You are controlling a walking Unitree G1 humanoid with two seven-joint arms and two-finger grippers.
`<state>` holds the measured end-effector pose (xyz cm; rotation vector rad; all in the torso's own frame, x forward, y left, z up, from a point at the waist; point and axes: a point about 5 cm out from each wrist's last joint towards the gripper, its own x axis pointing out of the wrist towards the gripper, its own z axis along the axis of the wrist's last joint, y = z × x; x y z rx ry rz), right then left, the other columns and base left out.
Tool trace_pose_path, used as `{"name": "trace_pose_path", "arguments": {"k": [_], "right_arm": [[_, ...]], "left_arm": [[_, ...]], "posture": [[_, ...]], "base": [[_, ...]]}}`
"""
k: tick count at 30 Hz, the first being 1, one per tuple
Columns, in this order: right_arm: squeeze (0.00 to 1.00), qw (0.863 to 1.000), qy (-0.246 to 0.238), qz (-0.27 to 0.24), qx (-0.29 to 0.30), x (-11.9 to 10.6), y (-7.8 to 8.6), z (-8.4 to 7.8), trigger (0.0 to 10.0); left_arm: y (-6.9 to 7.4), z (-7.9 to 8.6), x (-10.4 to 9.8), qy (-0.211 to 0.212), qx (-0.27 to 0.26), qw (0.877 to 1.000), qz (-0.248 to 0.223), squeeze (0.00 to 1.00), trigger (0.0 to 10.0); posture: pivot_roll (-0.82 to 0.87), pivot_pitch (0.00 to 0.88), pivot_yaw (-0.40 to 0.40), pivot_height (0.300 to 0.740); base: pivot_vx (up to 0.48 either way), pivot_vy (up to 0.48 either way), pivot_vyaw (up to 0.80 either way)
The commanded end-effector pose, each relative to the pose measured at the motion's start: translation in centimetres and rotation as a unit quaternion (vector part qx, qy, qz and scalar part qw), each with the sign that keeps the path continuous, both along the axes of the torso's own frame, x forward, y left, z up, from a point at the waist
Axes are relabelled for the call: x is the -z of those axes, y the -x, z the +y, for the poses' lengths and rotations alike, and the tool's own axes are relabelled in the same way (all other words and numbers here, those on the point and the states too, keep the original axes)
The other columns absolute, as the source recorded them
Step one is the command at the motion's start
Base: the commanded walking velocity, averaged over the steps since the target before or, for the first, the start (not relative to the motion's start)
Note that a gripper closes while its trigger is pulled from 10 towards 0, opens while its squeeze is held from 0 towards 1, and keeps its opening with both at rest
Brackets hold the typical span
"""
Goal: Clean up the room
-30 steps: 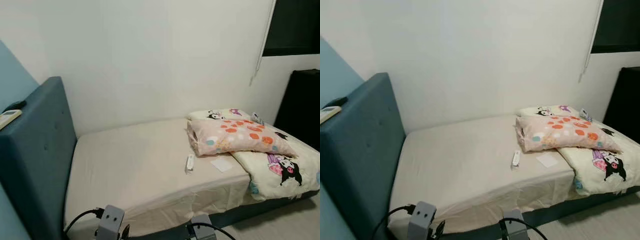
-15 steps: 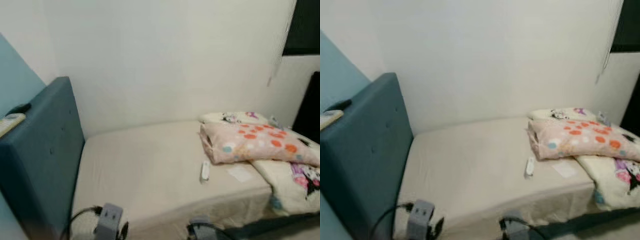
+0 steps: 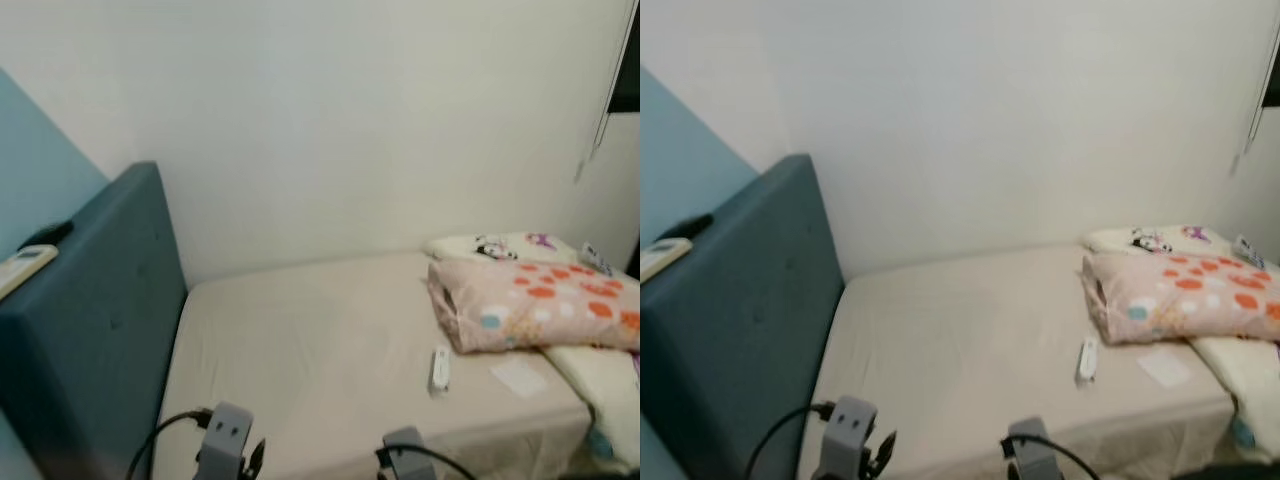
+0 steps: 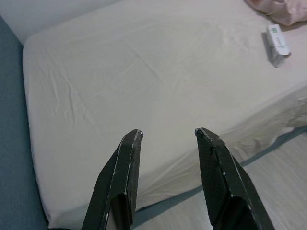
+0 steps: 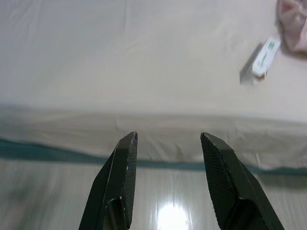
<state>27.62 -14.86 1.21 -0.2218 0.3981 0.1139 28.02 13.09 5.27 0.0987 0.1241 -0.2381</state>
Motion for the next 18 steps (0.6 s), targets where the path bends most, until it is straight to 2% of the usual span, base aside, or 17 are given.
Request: {"name": "trace_pose_path", "arguments": {"k": [1, 18], "right_arm": [[0.0, 1.0, -0.006, 0.01, -0.009, 0.5, 0.41, 0.81, 10.0], [0.0, 1.0, -0.008, 0.01, -0.003, 0.49, 0.37, 0.91, 10.0]], "left_arm": [[0.29, 0.57, 0.62, -0.006, -0.006, 1.0, 0.014, 0.0, 10.0], [0.01, 0.53, 0.45, -0.005, -0.007, 1.0, 0.013, 0.0, 10.0]], "posture": [[0.0, 0.055, 0.009, 0.74], [-0.01, 0.054, 0.016, 0.74]], "base": [[0.27, 0.0, 0.0], [0.267, 0.0, 0.0]]}}
